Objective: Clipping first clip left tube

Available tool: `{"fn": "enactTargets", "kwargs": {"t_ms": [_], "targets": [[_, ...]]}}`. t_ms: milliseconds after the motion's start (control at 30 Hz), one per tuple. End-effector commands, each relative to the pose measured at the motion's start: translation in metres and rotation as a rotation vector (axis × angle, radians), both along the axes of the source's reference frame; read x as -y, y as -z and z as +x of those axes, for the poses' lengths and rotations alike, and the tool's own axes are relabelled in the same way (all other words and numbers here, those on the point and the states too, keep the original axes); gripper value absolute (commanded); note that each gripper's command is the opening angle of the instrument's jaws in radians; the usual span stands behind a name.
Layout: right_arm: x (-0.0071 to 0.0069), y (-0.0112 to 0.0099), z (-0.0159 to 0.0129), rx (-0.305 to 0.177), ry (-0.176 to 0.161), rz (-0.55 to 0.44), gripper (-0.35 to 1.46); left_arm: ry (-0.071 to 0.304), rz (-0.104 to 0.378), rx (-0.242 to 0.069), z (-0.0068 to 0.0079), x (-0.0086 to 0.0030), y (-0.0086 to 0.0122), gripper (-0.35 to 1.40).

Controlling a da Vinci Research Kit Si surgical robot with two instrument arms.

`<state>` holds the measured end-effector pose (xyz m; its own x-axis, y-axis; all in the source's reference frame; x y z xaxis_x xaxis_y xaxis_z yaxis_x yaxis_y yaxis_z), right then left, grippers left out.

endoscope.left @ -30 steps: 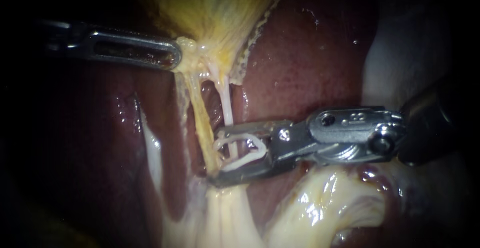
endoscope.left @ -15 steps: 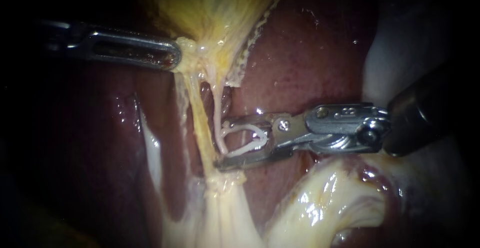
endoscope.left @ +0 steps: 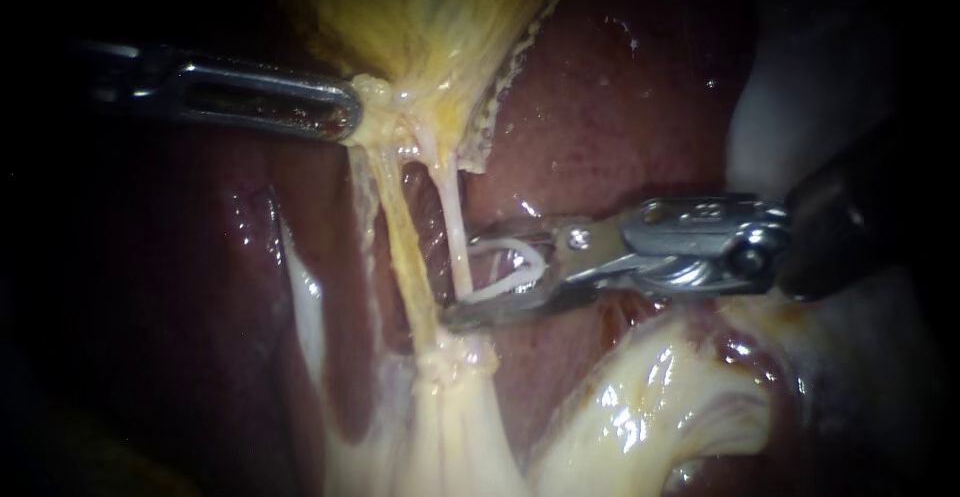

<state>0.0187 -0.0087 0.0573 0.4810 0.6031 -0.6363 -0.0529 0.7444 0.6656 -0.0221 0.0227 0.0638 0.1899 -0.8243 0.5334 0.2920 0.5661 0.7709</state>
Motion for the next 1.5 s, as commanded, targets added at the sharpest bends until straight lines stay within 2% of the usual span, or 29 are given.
{"fn": "enactTargets", "kwargs": {"t_ms": [33, 133, 233, 433, 600, 933, 1100, 1267, 1333, 1433, 1500], "targets": [[-0.0002, 0.0006, -0.0004, -0.002, 0.0, 0.003, 0.49, 0.0, 0.0, 0.0, 0.0, 0.0, 0.0, -0.35], [-0.0005, 0.0026, -0.0008, -0.005, 0.003, 0.013, 0.49, 0.0, 0.0, 0.0, -0.0001, 0.0, 0.0, -0.35], [-0.0002, 0.0042, -0.0003, -0.006, 0.005, 0.017, 0.49, 0.0, 0.0, 0.0, -0.0001, 0.0, 0.0, -0.35], [0.0009, 0.0051, 0.0023, -0.014, 0.019, 0.025, 0.49, 0.0, 0.0, 0.0, -0.0001, 0.0, 0.0, -0.35], [0.0015, 0.0039, 0.0033, -0.017, 0.029, 0.024, 0.49, 0.0, 0.0, 0.0, -0.0001, 0.0, 0.0, -0.35], [0.002, -0.0016, 0.0029, -0.005, 0.024, 0.01, 0.48, 0.002, -0.001, 0.002, -0.0001, 0.0, 0.0, -0.35], [0.0016, -0.0028, 0.0027, 0.02, 0.034, 0.005, 0.49, 0.002, -0.001, 0.002, -0.0001, 0.0, 0.0, -0.35], [0.0016, -0.0035, 0.0036, 0.021, 0.034, 0.005, 0.49, 0.002, -0.001, 0.002, -0.0001, 0.0, 0.0, -0.35], [0.0016, -0.0035, 0.0043, 0.01, 0.051, 0.018, 0.49, 0.002, -0.001, 0.002, -0.0002, 0.0, -0.0001, -0.35], [0.0017, -0.0034, 0.0055, -0.038, 0.091, 0.057, 0.48, 0.001, -0.001, -0.001, -0.0002, 0.0001, -0.0001, -0.35], [0.0019, -0.0032, 0.0061, -0.071, 0.093, 0.089, 0.48, 0.001, -0.001, -0.001, -0.0002, 0.0001, -0.0001, -0.35]]}}
